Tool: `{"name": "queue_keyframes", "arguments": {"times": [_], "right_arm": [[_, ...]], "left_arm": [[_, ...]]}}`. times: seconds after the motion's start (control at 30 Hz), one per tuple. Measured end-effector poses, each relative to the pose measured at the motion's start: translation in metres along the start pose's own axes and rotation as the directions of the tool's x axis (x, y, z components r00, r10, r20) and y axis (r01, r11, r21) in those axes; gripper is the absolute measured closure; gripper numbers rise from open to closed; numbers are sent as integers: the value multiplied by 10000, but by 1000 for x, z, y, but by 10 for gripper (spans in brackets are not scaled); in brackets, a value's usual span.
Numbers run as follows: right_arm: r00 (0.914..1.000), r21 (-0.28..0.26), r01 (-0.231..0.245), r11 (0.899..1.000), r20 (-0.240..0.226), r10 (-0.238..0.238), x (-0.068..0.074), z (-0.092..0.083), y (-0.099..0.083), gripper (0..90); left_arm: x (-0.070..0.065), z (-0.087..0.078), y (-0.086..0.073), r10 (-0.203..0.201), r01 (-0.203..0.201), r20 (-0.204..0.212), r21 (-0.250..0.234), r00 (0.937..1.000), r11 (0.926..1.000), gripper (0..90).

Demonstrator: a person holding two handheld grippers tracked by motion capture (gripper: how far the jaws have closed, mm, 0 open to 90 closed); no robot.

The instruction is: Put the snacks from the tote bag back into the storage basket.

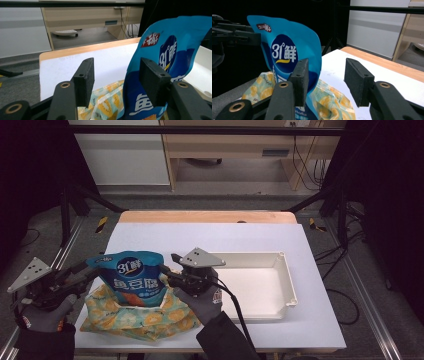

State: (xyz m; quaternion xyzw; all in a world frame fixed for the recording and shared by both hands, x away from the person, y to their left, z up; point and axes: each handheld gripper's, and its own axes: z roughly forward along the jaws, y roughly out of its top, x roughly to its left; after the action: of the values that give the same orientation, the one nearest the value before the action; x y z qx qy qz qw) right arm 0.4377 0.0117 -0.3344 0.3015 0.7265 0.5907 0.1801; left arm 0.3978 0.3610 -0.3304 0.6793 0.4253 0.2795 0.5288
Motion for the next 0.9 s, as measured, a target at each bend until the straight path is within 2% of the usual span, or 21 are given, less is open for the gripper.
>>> {"name": "queue_keyframes", "arguments": {"times": [0.2,0.43,0.7,0.9], "right_arm": [[9999,120,156,9998,1,-156,1,10,3,574],[9995,304,312,9991,-75,-310,4,21,5,620],[9994,530,343,9980,30,-346,5,26,7,756],[9994,590,345,9977,83,-350,7,28,9,857]], "left_arm": [[-1,5,1,135,-136,12,70,9999,9999,502],[-2,8,3,257,-259,218,87,9994,9996,611],[-5,10,7,286,-292,515,105,9983,9995,735],[-5,11,9,186,-199,495,242,9986,9995,817]]}}
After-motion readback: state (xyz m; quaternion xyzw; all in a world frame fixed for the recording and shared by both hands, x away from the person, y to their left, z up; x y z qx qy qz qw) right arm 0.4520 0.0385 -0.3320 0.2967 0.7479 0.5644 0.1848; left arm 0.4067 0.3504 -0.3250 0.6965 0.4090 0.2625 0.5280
